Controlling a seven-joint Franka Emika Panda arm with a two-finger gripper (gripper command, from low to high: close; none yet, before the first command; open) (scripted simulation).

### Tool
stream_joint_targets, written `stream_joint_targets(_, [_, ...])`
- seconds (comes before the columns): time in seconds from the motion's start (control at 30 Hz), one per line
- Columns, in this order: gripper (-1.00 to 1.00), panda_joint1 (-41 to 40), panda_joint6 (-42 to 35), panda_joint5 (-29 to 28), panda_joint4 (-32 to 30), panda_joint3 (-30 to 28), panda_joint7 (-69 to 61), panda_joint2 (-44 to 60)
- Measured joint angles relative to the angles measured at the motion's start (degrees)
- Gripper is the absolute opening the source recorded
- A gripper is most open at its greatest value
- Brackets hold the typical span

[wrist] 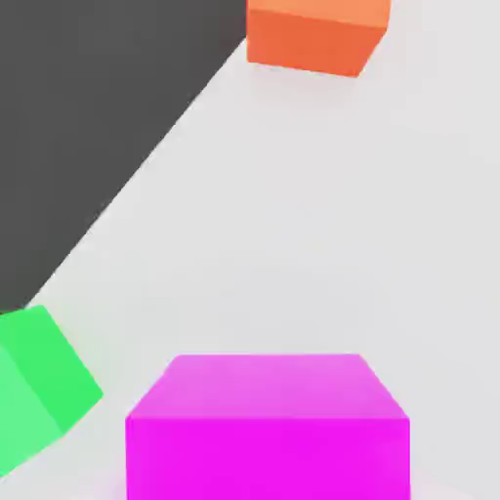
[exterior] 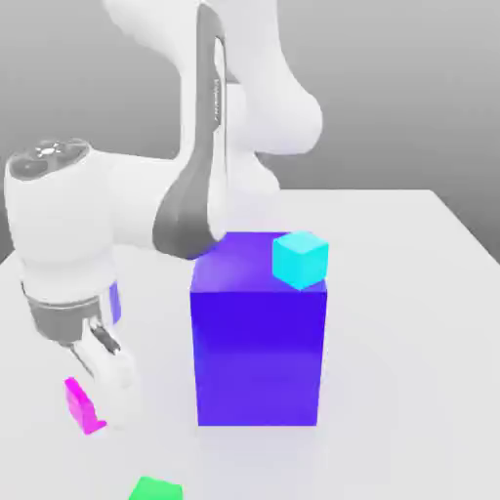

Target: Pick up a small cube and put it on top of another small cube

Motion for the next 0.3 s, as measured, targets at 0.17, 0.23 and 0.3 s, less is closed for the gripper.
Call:
stream_joint_targets(0.17, [-1.00,2.4,3.7,-2.9,4.2,1.0,-2.7,8.1])
stream_joint_targets(0.23, [1.00,2.7,4.8,-3.3,4.4,0.7,-2.5,9.4])
stream_joint_targets(0.3, [1.00,2.7,4.8,-3.3,4.4,0.7,-2.5,9.4])
